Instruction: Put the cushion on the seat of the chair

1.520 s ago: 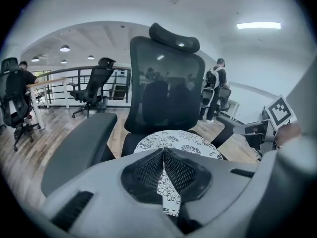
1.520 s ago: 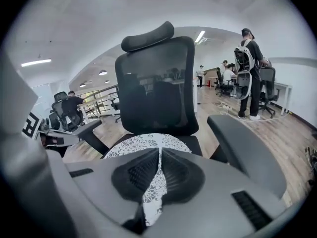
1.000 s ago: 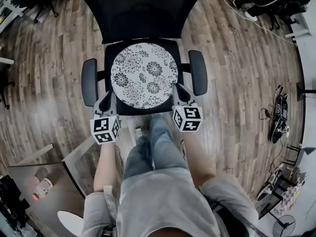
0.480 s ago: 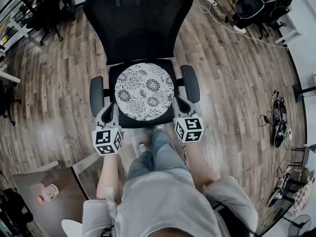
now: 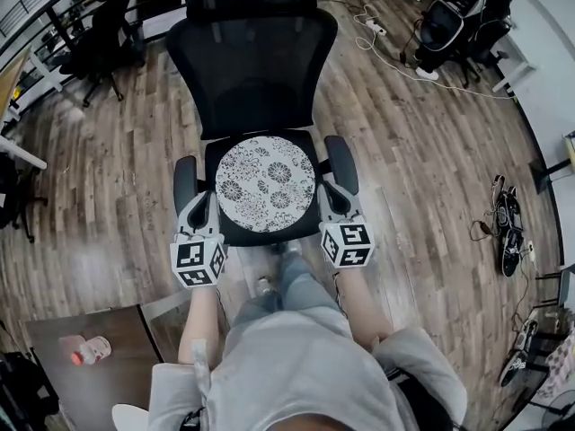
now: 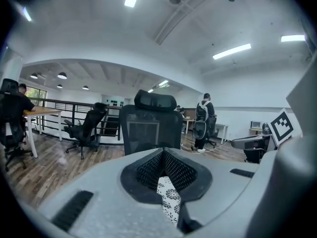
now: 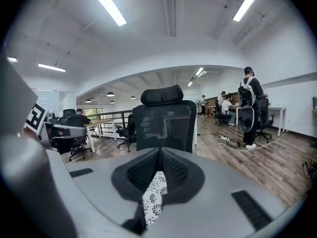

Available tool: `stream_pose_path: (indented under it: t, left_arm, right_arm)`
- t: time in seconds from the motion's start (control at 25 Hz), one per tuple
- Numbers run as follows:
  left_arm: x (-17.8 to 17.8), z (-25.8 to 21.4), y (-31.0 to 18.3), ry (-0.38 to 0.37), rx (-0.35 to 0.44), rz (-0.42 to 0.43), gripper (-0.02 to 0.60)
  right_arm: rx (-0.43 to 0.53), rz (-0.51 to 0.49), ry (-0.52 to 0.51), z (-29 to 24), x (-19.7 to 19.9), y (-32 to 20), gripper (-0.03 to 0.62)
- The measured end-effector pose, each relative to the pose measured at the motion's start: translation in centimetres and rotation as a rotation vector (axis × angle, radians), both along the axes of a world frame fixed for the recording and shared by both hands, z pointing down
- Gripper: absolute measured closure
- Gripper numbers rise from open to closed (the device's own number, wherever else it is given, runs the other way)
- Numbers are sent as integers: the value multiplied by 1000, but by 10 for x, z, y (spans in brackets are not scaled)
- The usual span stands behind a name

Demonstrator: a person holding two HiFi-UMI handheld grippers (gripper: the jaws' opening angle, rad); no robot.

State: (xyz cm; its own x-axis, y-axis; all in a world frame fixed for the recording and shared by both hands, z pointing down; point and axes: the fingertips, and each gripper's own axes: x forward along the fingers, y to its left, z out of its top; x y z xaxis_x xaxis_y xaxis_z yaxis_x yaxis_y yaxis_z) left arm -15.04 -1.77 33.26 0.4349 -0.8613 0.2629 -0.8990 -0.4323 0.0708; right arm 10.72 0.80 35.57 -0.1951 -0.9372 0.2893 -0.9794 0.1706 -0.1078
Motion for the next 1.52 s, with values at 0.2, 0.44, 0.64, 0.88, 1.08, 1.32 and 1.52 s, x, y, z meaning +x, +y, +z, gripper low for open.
stream_pose_path:
  t: [0.2, 0.44, 0.64, 0.88, 1.08, 1.32, 1.52]
  left_arm:
    - [-1, -28, 6, 6, 46, 14, 569]
    - [-4, -61, 17, 34, 88, 12, 569]
    - [-4, -83, 27, 73, 120, 17, 569]
    - [-3, -114, 36, 47, 180, 37, 569]
    - [-2, -131, 45, 47, 226, 45, 569]
    - [-8, -145, 51, 52, 259, 48, 569]
    - [-19, -150, 52, 41, 281, 33, 569]
  right_arm:
    - [64, 18, -24, -30, -1, 9, 572]
    - [134, 24, -28, -66, -6, 21, 572]
    - [186, 22, -16, -93, -9, 31, 572]
    - [236, 9, -19, -123, -18, 39, 572]
    - [284, 6, 4, -144, -21, 47, 572]
    - [321, 11, 54, -161, -28, 54, 572]
    - [330, 21, 73, -165, -32, 58, 572]
